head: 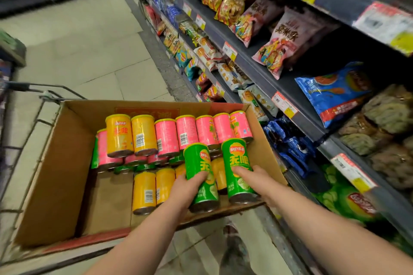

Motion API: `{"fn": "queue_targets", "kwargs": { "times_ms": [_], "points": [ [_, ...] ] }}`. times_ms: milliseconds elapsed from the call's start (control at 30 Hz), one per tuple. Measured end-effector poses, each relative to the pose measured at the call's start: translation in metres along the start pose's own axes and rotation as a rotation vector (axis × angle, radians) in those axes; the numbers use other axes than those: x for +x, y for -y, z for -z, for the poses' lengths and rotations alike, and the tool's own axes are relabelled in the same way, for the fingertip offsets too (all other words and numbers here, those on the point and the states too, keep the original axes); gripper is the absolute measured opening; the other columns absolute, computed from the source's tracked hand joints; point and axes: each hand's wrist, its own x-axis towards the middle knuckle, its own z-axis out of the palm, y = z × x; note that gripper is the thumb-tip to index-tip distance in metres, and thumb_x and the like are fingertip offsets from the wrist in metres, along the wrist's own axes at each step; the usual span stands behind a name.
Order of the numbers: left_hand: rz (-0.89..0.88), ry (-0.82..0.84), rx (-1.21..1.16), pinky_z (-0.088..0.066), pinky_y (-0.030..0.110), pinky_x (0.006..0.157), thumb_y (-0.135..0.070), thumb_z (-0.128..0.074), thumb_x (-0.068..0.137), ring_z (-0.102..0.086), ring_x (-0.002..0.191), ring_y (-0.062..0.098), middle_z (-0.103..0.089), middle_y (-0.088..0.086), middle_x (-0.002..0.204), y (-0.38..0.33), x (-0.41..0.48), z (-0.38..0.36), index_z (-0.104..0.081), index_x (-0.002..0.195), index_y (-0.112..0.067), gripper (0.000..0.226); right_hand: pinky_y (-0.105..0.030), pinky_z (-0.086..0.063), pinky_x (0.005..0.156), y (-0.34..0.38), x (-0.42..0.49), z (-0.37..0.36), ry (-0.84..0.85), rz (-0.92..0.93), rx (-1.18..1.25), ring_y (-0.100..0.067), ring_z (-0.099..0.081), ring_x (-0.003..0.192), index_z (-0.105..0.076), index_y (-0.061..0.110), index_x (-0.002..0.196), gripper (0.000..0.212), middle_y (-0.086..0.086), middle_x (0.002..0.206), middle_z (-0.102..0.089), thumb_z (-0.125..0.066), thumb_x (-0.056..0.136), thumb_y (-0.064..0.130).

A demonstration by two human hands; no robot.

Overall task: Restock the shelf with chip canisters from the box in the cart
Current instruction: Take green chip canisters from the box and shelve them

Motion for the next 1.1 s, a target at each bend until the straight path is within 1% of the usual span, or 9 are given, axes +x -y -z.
{"fn": "queue_targets", "kwargs": {
  "times_ms": [100,233,400,467,533,667,833,933,1100],
  "points": [
    [-0.07,0.02,-0.021,-0.051,0.029,0.059,-0.027,-0.067,0.085,-0.065,0.076,0.02,-0.065,0.008,0.094,-0.002,-0.022,0.007,-0.047,0.117,-0.011,0.041,-0.033,-0.053,0.082,0.002,-0.029,0.0,-0.037,0.056,-0.014,-0.023,-0.065,0.096,-0.049,0.012,0.125,0.058,-0.009,0.112,-0.065,-0.066,0.081,0.046],
    [-0.135,0.075,-0.086,-0.057,0.043,0.078,-0.026,-0.07,0.081,-0.069,0.086,0.028,-0.069,0.012,0.102,0.002,-0.058,0.015,-0.052,0.118,-0.013,0.043,-0.026,-0.049,0.066,0.0,-0.076,-0.001,-0.076,0.139,0.011,-0.02,-0.065,0.091,-0.049,0.012,0.126,0.054,-0.008,0.11,-0.065,-0.064,0.084,0.044],
    [-0.227,0.154,-0.094,-0.052,0.029,0.061,-0.025,-0.067,0.085,-0.07,0.083,0.024,-0.069,0.01,0.101,0.014,-0.101,0.024,-0.052,0.118,-0.013,0.038,-0.039,-0.053,0.088,-0.017,-0.127,-0.006,-0.121,0.203,0.018,-0.02,-0.067,0.094,-0.05,0.016,0.126,0.078,-0.005,0.109,-0.067,-0.067,0.065,0.06],
    [-0.252,0.191,-0.091,-0.051,0.027,0.059,-0.026,-0.066,0.086,-0.069,0.083,0.023,-0.069,0.009,0.102,0.02,-0.118,0.026,-0.051,0.12,-0.014,0.039,-0.041,-0.052,0.092,-0.028,-0.148,-0.006,-0.151,0.241,0.022,-0.02,-0.067,0.096,-0.05,0.02,0.127,0.074,-0.003,0.111,-0.067,-0.066,0.067,0.059],
    [-0.273,0.211,-0.108,-0.05,0.025,0.055,-0.025,-0.065,0.087,-0.068,0.08,0.021,-0.068,0.009,0.101,0.025,-0.13,0.025,-0.05,0.12,-0.015,0.037,-0.037,-0.052,0.09,-0.035,-0.161,-0.007,-0.178,0.254,0.037,-0.019,-0.066,0.096,-0.052,0.021,0.126,0.061,-0.002,0.11,-0.067,-0.065,0.076,0.054],
    [-0.295,0.281,-0.113,-0.051,0.027,0.058,-0.024,-0.065,0.087,-0.068,0.084,0.025,-0.068,0.012,0.106,0.037,-0.154,0.019,-0.05,0.121,-0.013,0.039,-0.025,-0.051,0.068,-0.056,-0.196,-0.004,-0.237,0.278,0.118,-0.013,-0.067,0.086,-0.056,0.021,0.117,0.039,0.001,0.101,-0.068,-0.063,0.086,0.042],
    [-0.352,0.361,-0.102,-0.053,0.032,0.067,-0.026,-0.071,0.082,-0.068,0.084,0.026,-0.069,0.014,0.103,0.038,-0.178,0.0,-0.057,0.115,-0.011,0.039,-0.031,-0.053,0.08,-0.079,-0.226,0.011,-0.35,0.259,0.154,-0.017,-0.067,0.089,-0.056,0.019,0.112,0.046,-0.001,0.103,-0.068,-0.063,0.08,0.052],
    [-0.363,0.436,-0.097,-0.053,0.032,0.066,-0.022,-0.064,0.088,-0.068,0.081,0.026,-0.07,0.014,0.099,0.036,-0.193,-0.013,-0.057,0.112,-0.012,0.027,-0.039,-0.054,0.088,-0.09,-0.241,0.024,-0.403,0.257,0.199,-0.02,-0.069,0.09,-0.057,0.02,0.113,0.064,-0.002,0.103,-0.069,-0.065,0.065,0.062],
    [-0.362,0.53,-0.082,-0.054,0.035,0.065,-0.021,-0.065,0.087,-0.069,0.077,0.027,-0.07,0.013,0.093,0.034,-0.215,-0.043,-0.056,0.102,-0.016,0.018,-0.03,-0.055,0.075,-0.11,-0.269,0.046,-0.453,0.278,0.278,-0.018,-0.07,0.087,-0.056,0.016,0.121,0.056,-0.003,0.105,-0.07,-0.065,0.078,0.052]
  ]
}}
